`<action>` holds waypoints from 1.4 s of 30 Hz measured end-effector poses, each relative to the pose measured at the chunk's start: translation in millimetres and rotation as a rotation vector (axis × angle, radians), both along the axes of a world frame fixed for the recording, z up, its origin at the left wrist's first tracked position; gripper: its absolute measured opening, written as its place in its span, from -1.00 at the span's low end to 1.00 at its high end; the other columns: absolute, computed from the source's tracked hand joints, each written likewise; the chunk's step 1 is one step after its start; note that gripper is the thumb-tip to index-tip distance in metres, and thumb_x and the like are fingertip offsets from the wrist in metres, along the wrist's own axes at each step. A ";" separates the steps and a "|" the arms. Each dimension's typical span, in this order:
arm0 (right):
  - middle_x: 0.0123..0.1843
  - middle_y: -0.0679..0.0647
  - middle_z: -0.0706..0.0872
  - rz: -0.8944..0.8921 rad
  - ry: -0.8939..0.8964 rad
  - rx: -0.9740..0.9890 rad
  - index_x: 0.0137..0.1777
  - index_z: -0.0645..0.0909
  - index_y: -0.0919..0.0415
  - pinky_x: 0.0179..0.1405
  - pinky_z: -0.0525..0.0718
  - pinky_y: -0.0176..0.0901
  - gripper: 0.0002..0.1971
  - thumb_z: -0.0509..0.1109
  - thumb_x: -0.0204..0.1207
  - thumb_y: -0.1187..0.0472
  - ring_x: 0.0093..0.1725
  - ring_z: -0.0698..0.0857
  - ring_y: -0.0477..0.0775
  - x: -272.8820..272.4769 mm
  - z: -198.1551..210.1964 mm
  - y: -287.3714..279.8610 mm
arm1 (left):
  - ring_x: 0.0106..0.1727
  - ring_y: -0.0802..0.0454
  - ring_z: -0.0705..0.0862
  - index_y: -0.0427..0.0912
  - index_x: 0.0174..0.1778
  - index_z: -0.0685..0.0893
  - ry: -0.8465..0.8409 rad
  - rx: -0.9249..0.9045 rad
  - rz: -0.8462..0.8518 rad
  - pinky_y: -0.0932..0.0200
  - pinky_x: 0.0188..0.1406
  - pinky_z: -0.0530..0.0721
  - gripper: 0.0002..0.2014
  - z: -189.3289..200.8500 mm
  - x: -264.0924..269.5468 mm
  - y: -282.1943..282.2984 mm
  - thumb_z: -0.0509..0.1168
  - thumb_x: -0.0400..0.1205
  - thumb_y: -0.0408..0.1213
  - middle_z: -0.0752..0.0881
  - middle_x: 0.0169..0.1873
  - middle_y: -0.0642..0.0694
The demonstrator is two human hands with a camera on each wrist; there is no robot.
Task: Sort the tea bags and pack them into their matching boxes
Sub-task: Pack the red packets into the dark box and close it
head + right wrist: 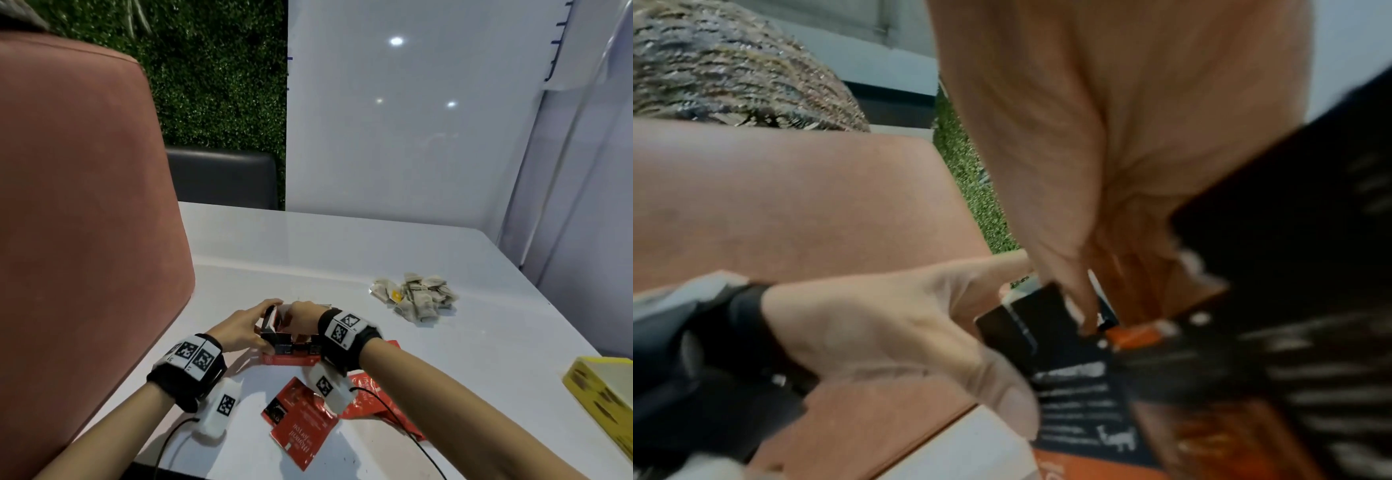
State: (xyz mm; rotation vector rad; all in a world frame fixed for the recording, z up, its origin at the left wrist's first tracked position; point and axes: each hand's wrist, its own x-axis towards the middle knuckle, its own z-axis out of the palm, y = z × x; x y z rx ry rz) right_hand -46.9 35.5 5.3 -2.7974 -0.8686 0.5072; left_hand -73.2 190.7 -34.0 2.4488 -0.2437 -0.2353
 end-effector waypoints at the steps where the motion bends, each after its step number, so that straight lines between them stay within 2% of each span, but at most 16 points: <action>1: 0.22 0.26 0.70 0.020 -0.004 -0.024 0.29 0.55 0.30 0.01 0.55 -0.07 -0.69 0.19 0.64 0.20 0.18 0.68 0.26 -2.2 1.0 3.7 | 0.06 0.00 0.72 0.15 0.53 0.21 -0.002 0.005 -0.006 0.31 0.05 0.62 -0.11 0.5 1.2 -2.0 0.54 0.37 -0.36 0.55 0.32 -0.12; 4: 0.22 0.27 0.70 0.005 -0.033 -0.054 0.27 0.57 0.36 0.17 0.58 -0.03 -0.68 0.20 0.64 0.19 0.19 0.68 0.26 -6.0 3.9 5.0 | 0.17 -0.05 0.68 0.14 0.53 0.19 0.025 0.035 -0.013 0.26 0.12 0.59 -0.11 3.4 2.9 -7.0 0.53 0.39 -0.36 0.53 0.37 -0.14; 8: 0.13 0.27 0.75 -0.121 -0.052 0.195 0.22 0.63 0.39 0.19 0.67 -0.01 -0.69 0.38 0.54 0.24 0.08 0.75 0.22 -3.5 21.6 -30.2 | 0.58 -0.11 0.26 0.01 0.65 -0.05 0.035 0.097 0.044 0.05 0.51 0.28 0.08 15.1 -12.2 -5.3 0.56 0.37 -0.14 0.27 0.57 -0.15; 10: 0.09 0.26 0.75 -0.127 -0.157 0.298 0.20 0.63 0.37 0.12 0.66 -0.10 -0.73 0.39 0.53 0.30 0.04 0.73 0.18 -4.9 33.7 -63.1 | 0.46 -0.06 0.42 -0.09 0.60 0.13 -0.086 0.155 0.176 0.12 0.36 0.43 -0.09 22.9 -32.2 -6.0 0.49 0.42 -0.02 0.42 0.47 -0.17; 12: -0.01 0.22 0.78 -0.122 -0.234 0.293 0.11 0.67 0.31 -0.09 0.66 -0.17 -0.82 0.37 0.54 0.33 -0.15 0.74 0.10 -13.9 40.1 -97.1 | 0.08 0.09 0.62 -0.11 0.29 0.47 -0.140 0.173 0.220 0.34 -0.06 0.53 -0.50 26.7 -57.2 -16.4 0.39 0.50 0.03 0.65 0.15 -0.10; 15: 0.02 0.16 0.76 -0.078 -0.234 0.055 0.06 0.67 0.25 -0.15 0.64 -0.19 -0.86 0.38 0.54 0.28 -0.21 0.69 0.02 -29.4 27.8 -127.9 | -0.24 0.23 0.55 -0.08 -0.08 0.49 0.109 0.275 0.021 0.43 -0.36 0.46 -0.68 19.2 -84.9 -49.3 0.30 0.55 0.11 0.63 -0.13 0.05; 17: 0.14 0.17 0.70 -0.032 -0.224 -0.097 0.15 0.64 0.22 0.05 0.67 -0.09 -0.77 0.41 0.52 0.19 -0.01 0.68 0.09 -37.2 10.2 -131.2 | -0.09 0.25 0.55 -0.03 -0.01 0.46 0.198 0.322 -0.063 0.50 -0.15 0.53 -0.66 6.7 -92.1 -69.2 0.36 0.51 0.10 0.58 -0.04 0.07; 19: 0.22 0.17 0.63 0.019 -0.187 -0.168 0.26 0.57 0.22 0.17 0.65 0.02 -0.66 0.42 0.52 0.15 0.16 0.64 0.16 -47.0 -6.1 -127.1 | 0.22 0.07 0.48 -0.08 0.22 0.38 0.163 0.401 -0.047 0.21 0.26 0.53 -0.36 -8.6 -89.7 -81.3 0.47 0.38 0.15 0.50 0.19 -0.02; 21: 0.25 0.17 0.58 0.079 -0.181 -0.167 0.33 0.52 0.24 0.17 0.63 0.04 -0.60 0.40 0.53 0.15 0.20 0.60 0.17 -56.9 -18.7 -120.5 | 0.31 -0.03 0.41 -0.16 0.30 0.32 0.145 0.484 0.002 0.03 0.35 0.48 -0.19 -18.5 -84.9 -87.4 0.54 0.29 0.13 0.44 0.28 -0.10; 23: 0.23 0.17 0.58 0.126 -0.210 -0.097 0.31 0.53 0.25 0.12 0.65 0.01 -0.62 0.38 0.54 0.13 0.17 0.60 0.16 -66.1 -26.7 -112.3 | 0.31 -0.05 0.45 -0.19 0.28 0.32 0.187 0.464 0.028 0.06 0.33 0.50 -0.20 -19.4 -78.4 -87.7 0.58 0.27 0.05 0.49 0.28 -0.12; 26: 0.21 0.16 0.59 0.138 -0.194 -0.013 0.27 0.47 0.25 -0.01 0.62 -0.09 -0.61 0.35 0.55 0.05 0.14 0.62 0.17 -78.6 -37.1 -97.9 | 0.15 0.03 0.59 -0.16 0.07 0.43 0.231 0.354 0.040 0.23 0.09 0.57 -0.41 -15.0 -73.4 -80.8 0.60 0.29 -0.05 0.63 0.11 -0.06; 30: 0.29 0.25 0.58 0.031 -0.113 0.090 0.34 0.31 0.29 0.13 0.60 0.08 -0.53 0.33 0.55 0.07 0.22 0.59 0.25 -91.7 -53.1 -82.0 | -0.28 0.26 0.73 -0.05 -0.17 0.67 0.282 -0.010 0.044 0.44 -0.35 0.60 -0.80 -8.0 -75.5 -71.2 0.55 0.38 -0.26 0.77 -0.29 0.11; 34: 0.17 0.15 0.67 -0.064 -0.066 0.350 0.21 0.43 0.20 0.10 0.66 0.09 -0.60 0.45 0.46 0.08 0.11 0.65 0.15 -90.3 -41.5 -81.7 | -0.23 0.16 0.74 0.01 -0.07 0.70 0.207 -0.217 0.036 0.33 -0.33 0.64 -0.78 8.9 -80.2 -63.6 0.53 0.40 -0.23 0.78 -0.18 0.01; 37: -0.11 0.08 0.76 -0.163 0.091 0.687 0.02 0.58 0.18 -0.23 0.74 -0.11 -0.74 0.54 0.39 0.23 -0.22 0.73 0.01 -92.0 -25.6 -93.8 | -0.24 0.12 0.73 -0.15 0.02 0.73 0.197 -0.438 -0.009 0.32 -0.31 0.65 -0.70 27.8 -84.8 -58.1 0.52 0.40 -0.16 0.80 -0.18 -0.08; 39: -0.20 0.04 0.76 -0.270 0.250 0.910 0.04 0.62 0.24 -0.44 0.65 -0.34 -0.77 0.51 0.41 0.29 -0.37 0.71 -0.12 -93.1 -17.0 -104.7 | -0.07 0.06 0.76 -0.10 0.09 0.73 0.182 -0.654 -0.070 0.31 -0.11 0.69 -0.48 38.2 -91.4 -54.3 0.56 0.27 0.06 0.81 -0.05 -0.12; 42: -0.23 0.16 0.79 -0.431 0.638 1.322 0.05 0.65 0.36 -0.42 0.68 -0.34 -0.84 0.42 0.50 0.34 -0.37 0.74 -0.05 -95.9 -6.4 -109.8 | 0.29 -0.12 0.67 -0.14 0.36 0.56 0.160 -0.921 -0.150 0.12 0.25 0.64 -0.24 37.9 -98.7 -62.8 0.55 0.28 0.11 0.70 0.24 -0.20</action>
